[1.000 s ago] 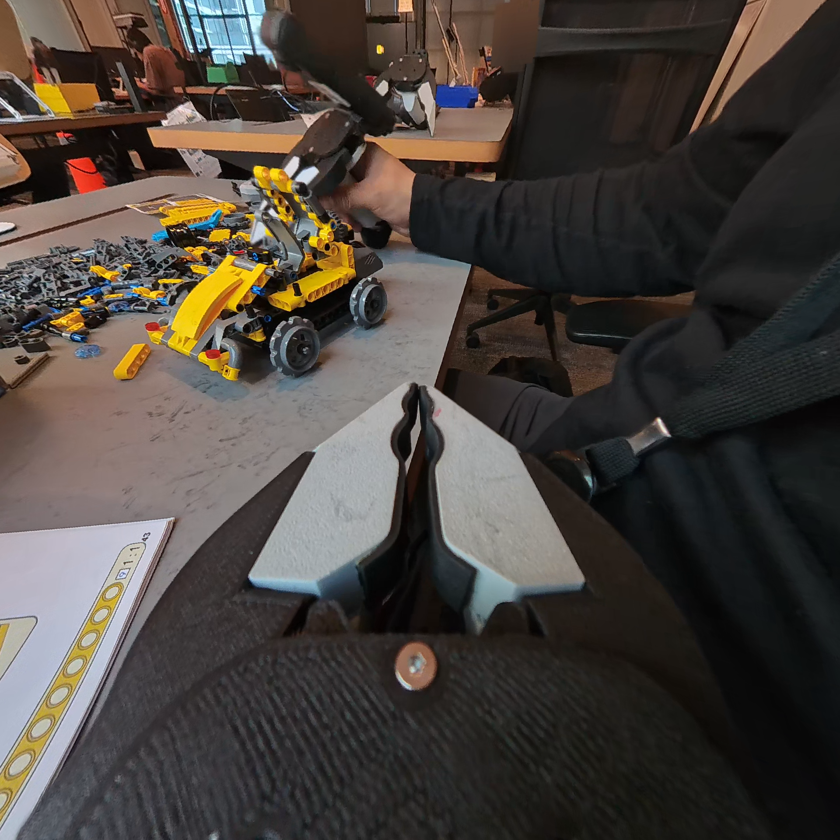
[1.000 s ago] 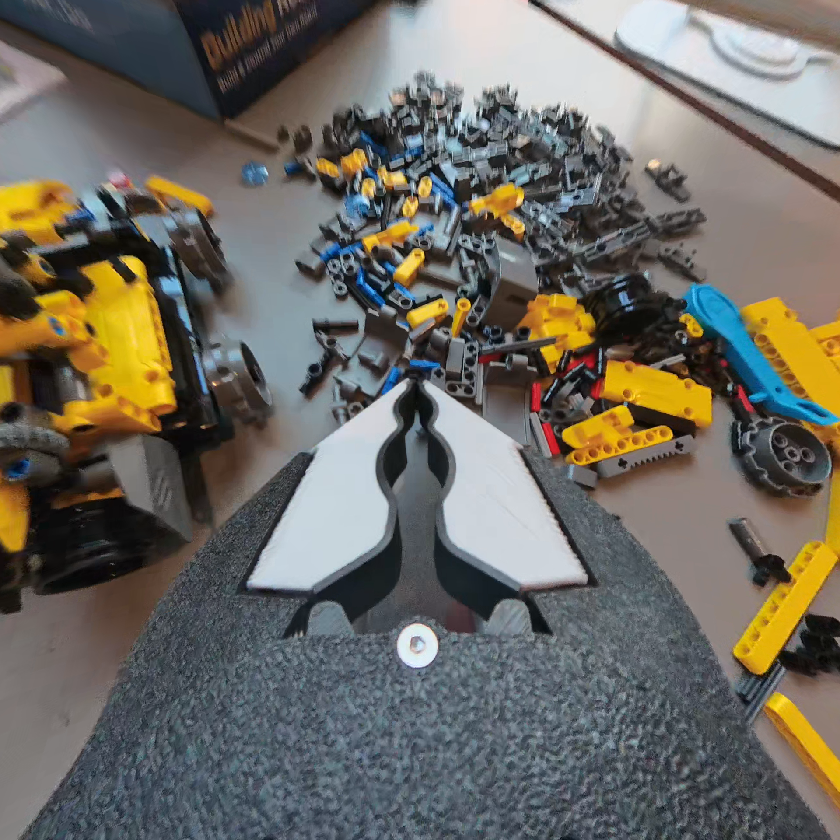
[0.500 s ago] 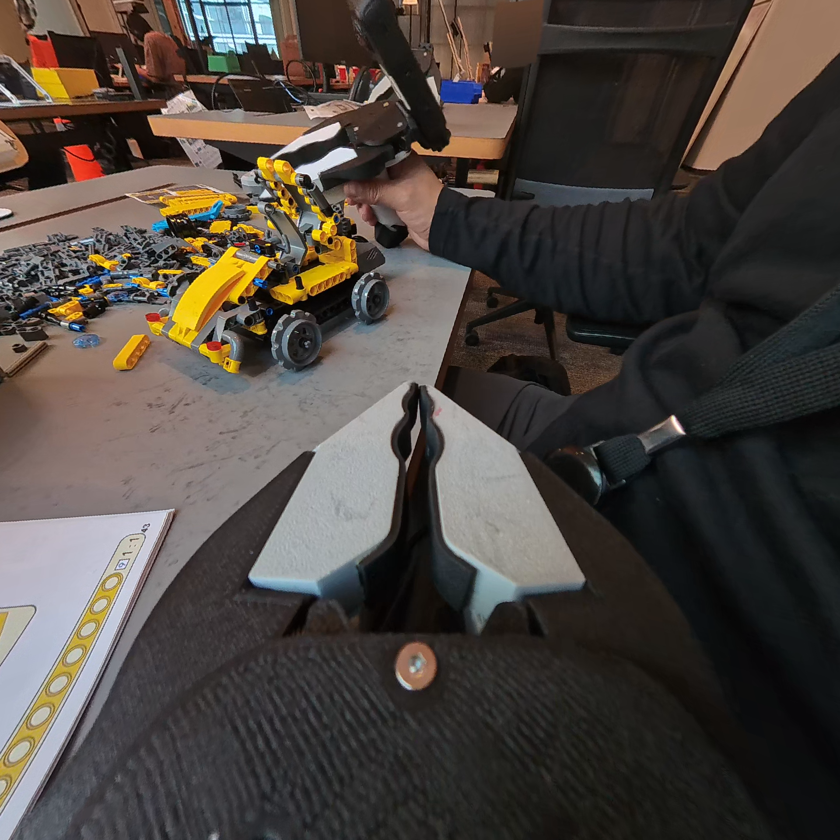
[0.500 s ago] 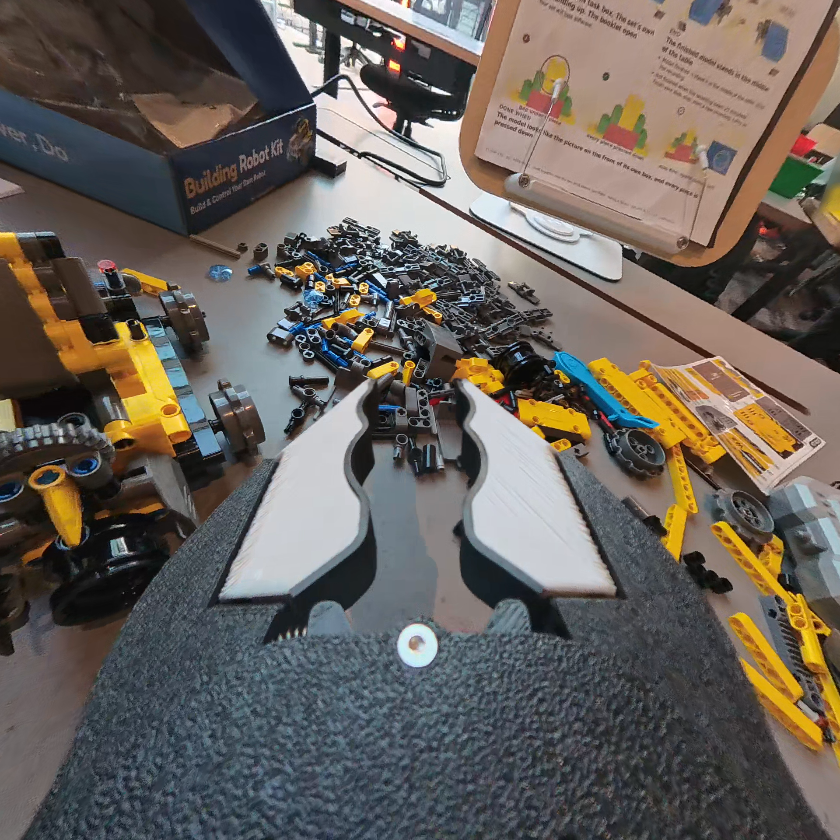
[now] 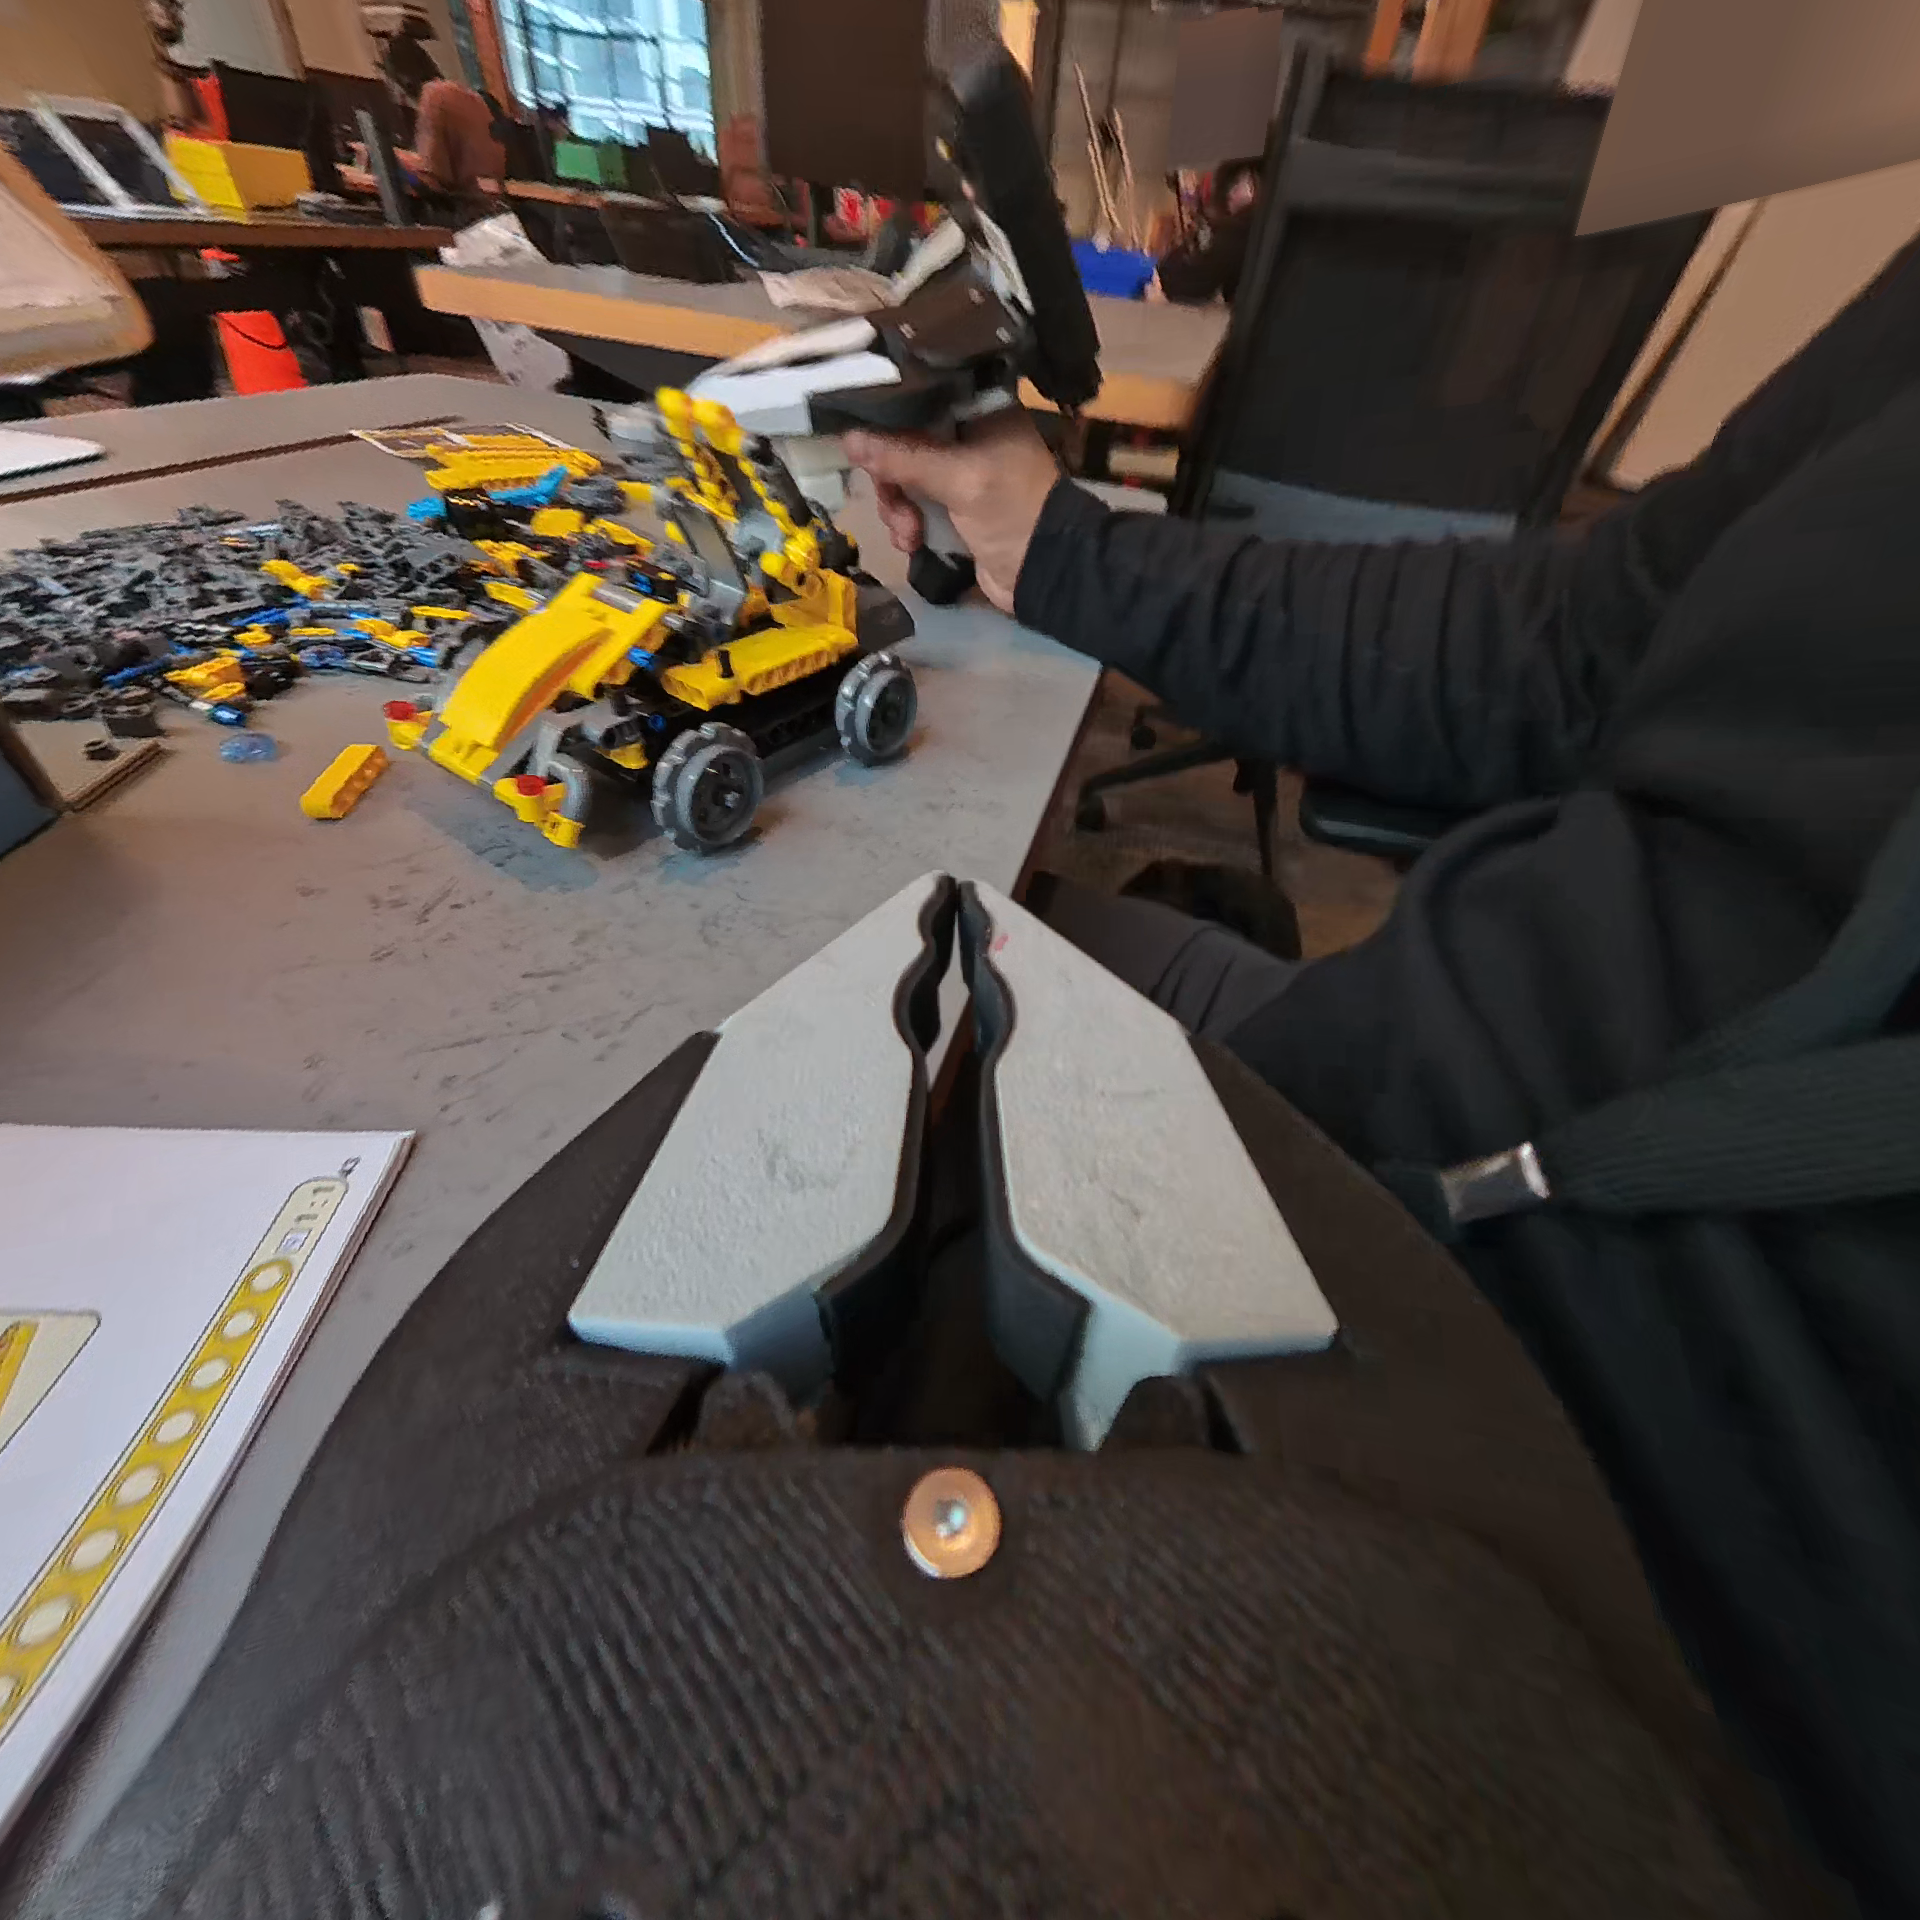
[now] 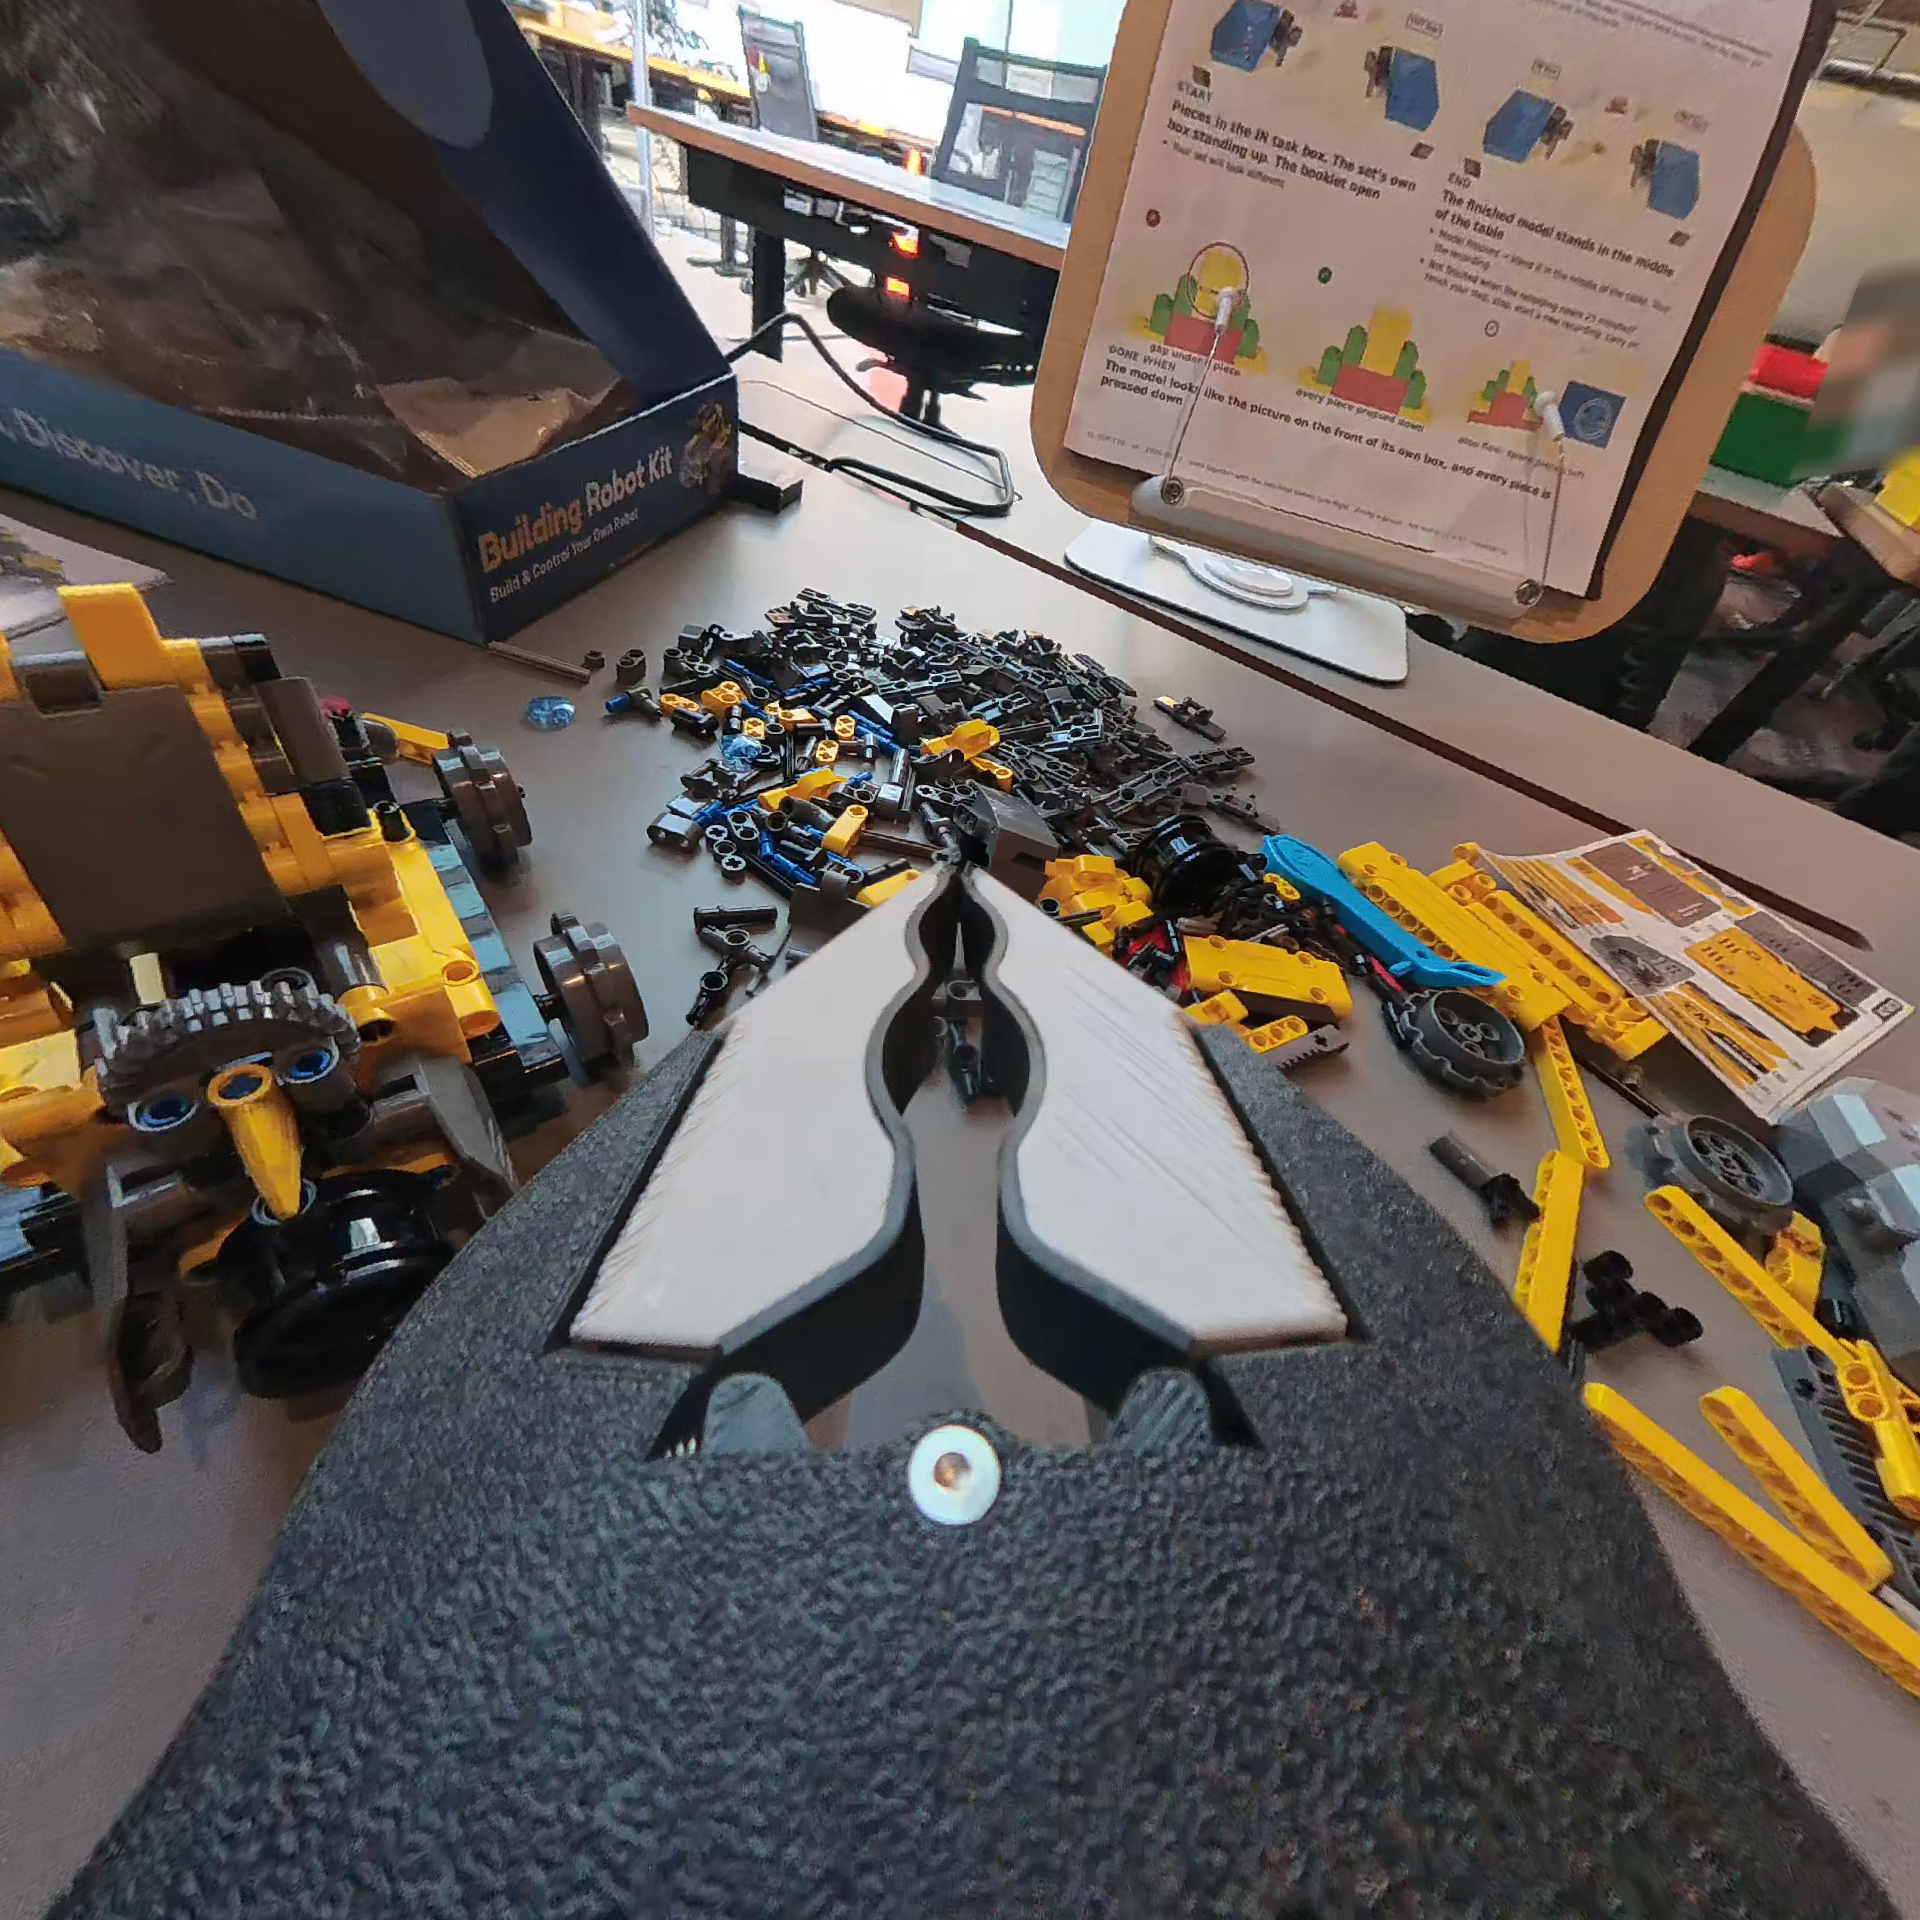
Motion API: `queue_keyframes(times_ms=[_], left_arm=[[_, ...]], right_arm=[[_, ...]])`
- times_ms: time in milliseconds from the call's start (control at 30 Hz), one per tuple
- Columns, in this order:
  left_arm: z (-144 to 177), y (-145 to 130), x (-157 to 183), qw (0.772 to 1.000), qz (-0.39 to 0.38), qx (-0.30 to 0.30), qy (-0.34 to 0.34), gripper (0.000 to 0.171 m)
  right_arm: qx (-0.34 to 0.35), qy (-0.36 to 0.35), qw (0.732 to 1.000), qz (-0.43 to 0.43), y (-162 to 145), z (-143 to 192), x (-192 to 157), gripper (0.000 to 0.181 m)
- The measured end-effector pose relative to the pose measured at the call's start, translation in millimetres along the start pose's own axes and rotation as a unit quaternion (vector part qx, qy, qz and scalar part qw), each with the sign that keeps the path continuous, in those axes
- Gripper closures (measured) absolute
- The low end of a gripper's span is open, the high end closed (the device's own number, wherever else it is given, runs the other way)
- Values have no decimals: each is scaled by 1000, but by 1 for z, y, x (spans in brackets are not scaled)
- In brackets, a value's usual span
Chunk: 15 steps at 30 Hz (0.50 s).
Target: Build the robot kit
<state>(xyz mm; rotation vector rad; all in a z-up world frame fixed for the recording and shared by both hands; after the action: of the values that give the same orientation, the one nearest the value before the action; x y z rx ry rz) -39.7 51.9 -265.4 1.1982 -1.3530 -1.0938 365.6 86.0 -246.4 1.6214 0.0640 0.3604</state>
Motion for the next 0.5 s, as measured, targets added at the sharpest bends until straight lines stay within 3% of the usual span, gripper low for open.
queue_keyframes(times_ms=[100,333,500], left_arm=[[10,7,-8,999,20,26,33,166],[14,9,-11,996,85,31,12,135],[16,7,-13,996,82,20,10,135]], right_arm=[[-15,16,1000,3,-2,-3,-3,181],[-45,-10,998,50,-6,-9,-4,181],[-53,-35,997,49,-8,-9,2,181]])
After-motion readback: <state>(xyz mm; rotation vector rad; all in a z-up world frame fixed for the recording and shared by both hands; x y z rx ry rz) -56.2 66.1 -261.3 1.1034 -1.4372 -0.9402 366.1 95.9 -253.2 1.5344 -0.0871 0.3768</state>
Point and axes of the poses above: each gripper's, where its closed fingertips meet, z back along the fingers, y out of its top, x = y × z across the jaws, the point moved 9 cm from there along z, back along the fingers, and after that the axes turned 15 degrees about x, right-handed, at the moved point
